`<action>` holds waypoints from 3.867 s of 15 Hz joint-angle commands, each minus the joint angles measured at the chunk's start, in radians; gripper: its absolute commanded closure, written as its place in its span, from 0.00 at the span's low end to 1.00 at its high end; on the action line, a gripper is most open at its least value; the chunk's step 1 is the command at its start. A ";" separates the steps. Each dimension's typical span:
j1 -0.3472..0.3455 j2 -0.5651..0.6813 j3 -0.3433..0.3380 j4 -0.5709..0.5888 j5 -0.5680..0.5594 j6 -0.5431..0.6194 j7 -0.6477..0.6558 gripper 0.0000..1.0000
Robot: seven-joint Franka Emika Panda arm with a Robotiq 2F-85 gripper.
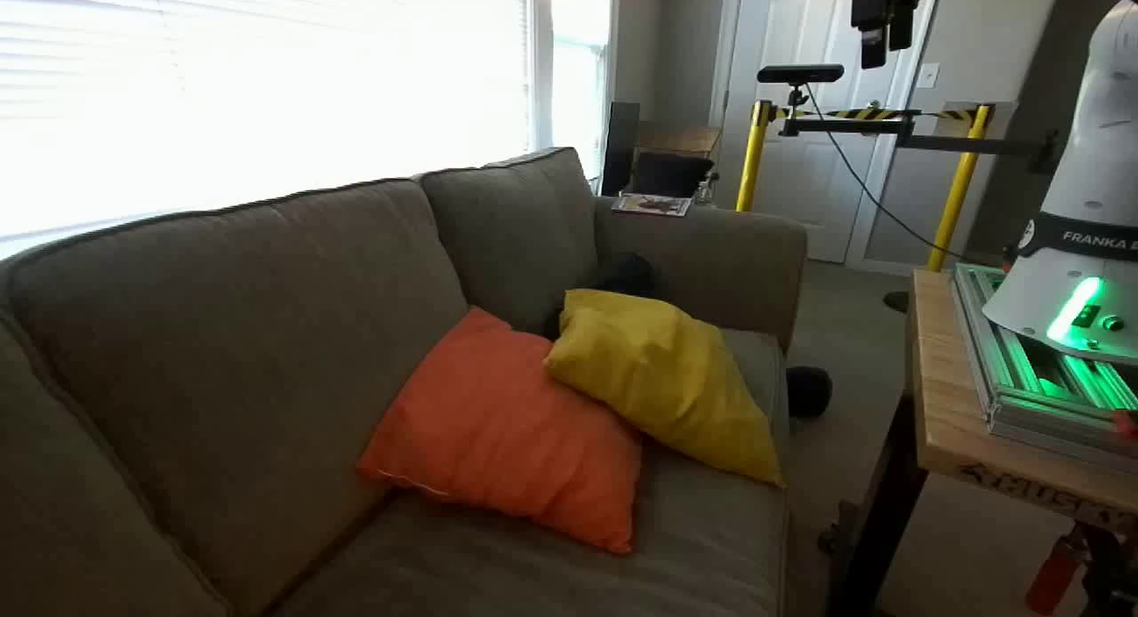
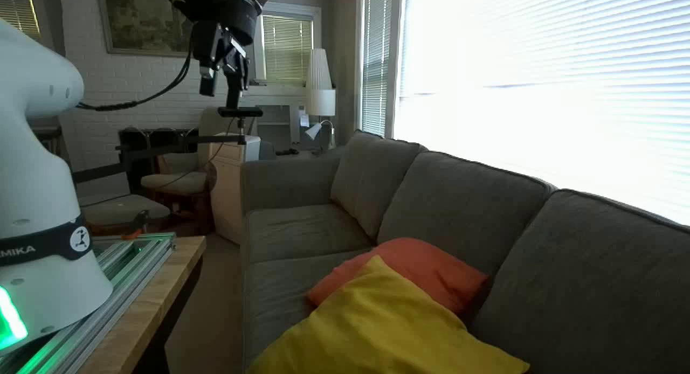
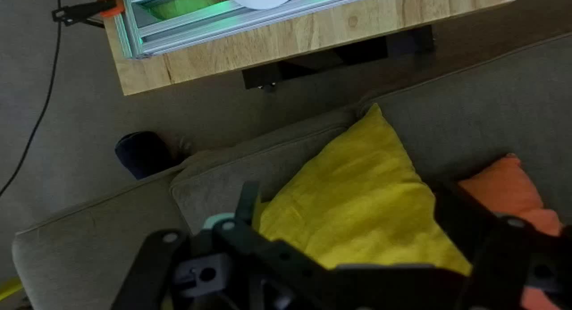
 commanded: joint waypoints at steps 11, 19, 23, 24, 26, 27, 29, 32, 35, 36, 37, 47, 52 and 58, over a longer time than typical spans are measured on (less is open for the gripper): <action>-0.001 0.006 -0.006 -0.008 -0.016 0.033 0.023 0.00; -0.063 0.037 -0.028 -0.067 -0.014 0.323 0.097 0.00; -0.102 0.102 -0.067 -0.097 -0.011 0.452 0.139 0.00; -0.118 0.128 -0.081 -0.098 -0.016 0.477 0.145 0.00; -0.143 0.177 -0.106 -0.098 -0.020 0.518 0.159 0.00; -0.154 0.203 -0.119 -0.095 -0.023 0.530 0.162 0.00; -0.179 0.269 -0.138 -0.080 -0.034 0.552 0.174 0.00; -0.207 0.372 -0.161 -0.056 -0.048 0.586 0.194 0.00; -0.212 0.459 -0.191 -0.020 -0.052 0.578 0.211 0.00; -0.186 0.382 -0.202 -0.072 -0.039 0.582 0.182 0.00; -0.186 0.410 -0.212 -0.060 -0.039 0.582 0.184 0.00; -0.196 0.595 -0.247 -0.015 -0.059 0.816 0.208 0.00; -0.193 0.825 -0.290 0.051 -0.140 1.038 0.312 0.00; -0.081 1.094 -0.419 0.226 -0.145 1.032 0.408 0.00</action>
